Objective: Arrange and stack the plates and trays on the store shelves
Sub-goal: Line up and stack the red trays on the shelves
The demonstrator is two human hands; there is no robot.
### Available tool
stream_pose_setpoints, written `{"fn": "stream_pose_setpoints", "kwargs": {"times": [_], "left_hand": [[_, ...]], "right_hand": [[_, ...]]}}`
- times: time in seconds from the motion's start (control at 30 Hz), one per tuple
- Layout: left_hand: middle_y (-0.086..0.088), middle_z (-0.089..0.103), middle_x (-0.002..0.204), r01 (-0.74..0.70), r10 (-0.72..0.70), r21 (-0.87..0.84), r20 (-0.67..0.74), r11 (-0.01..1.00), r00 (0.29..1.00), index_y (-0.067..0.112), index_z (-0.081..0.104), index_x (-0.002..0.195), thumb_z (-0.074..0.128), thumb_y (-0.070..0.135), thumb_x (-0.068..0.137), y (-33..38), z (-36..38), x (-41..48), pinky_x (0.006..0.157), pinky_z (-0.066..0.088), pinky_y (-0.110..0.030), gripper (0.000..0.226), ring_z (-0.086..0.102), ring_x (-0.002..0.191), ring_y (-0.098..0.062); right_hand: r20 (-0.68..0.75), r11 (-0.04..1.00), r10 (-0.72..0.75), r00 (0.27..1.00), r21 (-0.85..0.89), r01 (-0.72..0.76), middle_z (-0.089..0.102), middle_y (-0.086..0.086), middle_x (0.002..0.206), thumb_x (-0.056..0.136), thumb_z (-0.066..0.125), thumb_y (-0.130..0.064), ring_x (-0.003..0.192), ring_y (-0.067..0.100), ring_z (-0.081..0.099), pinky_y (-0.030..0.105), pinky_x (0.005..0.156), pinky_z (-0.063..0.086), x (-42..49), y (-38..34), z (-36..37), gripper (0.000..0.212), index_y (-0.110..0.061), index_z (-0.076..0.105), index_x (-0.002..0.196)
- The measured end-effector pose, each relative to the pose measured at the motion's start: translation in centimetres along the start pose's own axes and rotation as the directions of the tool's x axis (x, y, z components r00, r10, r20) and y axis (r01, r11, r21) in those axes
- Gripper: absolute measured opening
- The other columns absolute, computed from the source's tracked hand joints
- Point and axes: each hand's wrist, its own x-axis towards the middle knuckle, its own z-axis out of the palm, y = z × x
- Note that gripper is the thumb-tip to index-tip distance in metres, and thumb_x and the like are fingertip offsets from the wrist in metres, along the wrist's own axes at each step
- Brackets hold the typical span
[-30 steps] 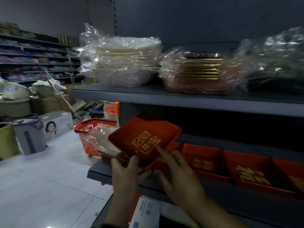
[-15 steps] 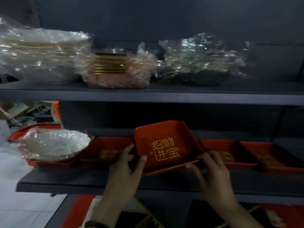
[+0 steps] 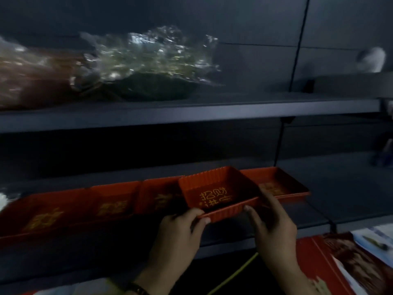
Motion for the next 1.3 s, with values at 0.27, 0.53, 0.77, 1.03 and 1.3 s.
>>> {"fn": "stream_pose_setpoints", "kwargs": {"times": [0.27, 0.53, 0.77, 1.03, 1.3], "left_hand": [[0.024, 0.061, 0.072, -0.083, 0.083, -0.058, -0.003, 0.995, 0.997, 0.035, 0.075, 0.102, 0.068, 0.045, 0.101, 5.7, 9.8, 7.3, 0.057, 0.042, -0.006, 0.012, 0.060, 0.066, 0.007], [0.025, 0.053, 0.070, -0.134, 0.138, -0.142, 0.013, 0.981, 0.990, 0.021, 0.080, 0.100, 0.074, 0.029, 0.100, 7.8, 16.7, 12.0, 0.054, 0.040, -0.002, 0.010, 0.052, 0.054, 0.010], [0.008, 0.073, 0.096, -0.105, 0.109, -0.117, 0.033, 0.988, 0.993, 0.022, 0.080, 0.111, 0.075, 0.029, 0.099, 8.3, 19.8, 13.6, 0.064, 0.043, -0.003, 0.015, 0.059, 0.074, 0.002], [0.000, 0.050, 0.130, 0.007, -0.011, 0.018, 0.224, 1.000, 0.974, 0.022, 0.080, 0.113, 0.065, 0.038, 0.104, 7.4, 20.6, 14.1, 0.105, 0.044, -0.027, 0.024, 0.051, 0.126, -0.019], [0.009, 0.050, 0.122, -0.202, 0.175, 0.079, 0.259, 0.976, 0.950, 0.032, 0.066, 0.134, 0.065, 0.037, 0.102, 5.5, 16.1, 12.3, 0.099, 0.054, -0.037, 0.032, 0.053, 0.118, -0.014]], "right_hand": [[-0.068, 0.966, 0.252, 0.965, 0.084, -0.246, 0.058, -0.035, 0.129, 0.098, 0.073, -0.028, 0.122, 0.005, 0.064, 0.033, 0.100, 0.053, 4.3, 4.1, -5.8, 0.066, -0.052, 0.045, 0.153], [0.027, 0.951, 0.311, 0.950, -0.005, -0.311, 0.052, -0.038, 0.120, 0.099, 0.073, -0.019, 0.113, -0.010, 0.055, 0.010, 0.089, 0.042, 6.1, 6.6, -7.0, 0.075, -0.047, 0.035, 0.158], [-0.004, 0.918, 0.395, 0.919, 0.041, -0.395, 0.057, -0.019, 0.135, 0.096, 0.076, -0.027, 0.122, 0.005, 0.059, 0.035, 0.103, 0.054, 6.0, 6.5, -5.9, 0.066, -0.041, 0.045, 0.152], [0.014, 0.907, 0.421, 0.907, 0.013, -0.421, 0.059, -0.018, 0.130, 0.096, 0.075, -0.024, 0.106, -0.002, 0.060, 0.018, 0.088, 0.051, 5.8, 5.8, -4.8, 0.052, -0.033, 0.055, 0.144], [0.033, 0.889, 0.457, 0.889, 0.015, -0.457, 0.069, -0.014, 0.121, 0.096, 0.075, -0.028, 0.106, 0.007, 0.066, 0.032, 0.090, 0.057, 5.5, 4.8, -3.7, 0.034, -0.035, 0.064, 0.127]]}}
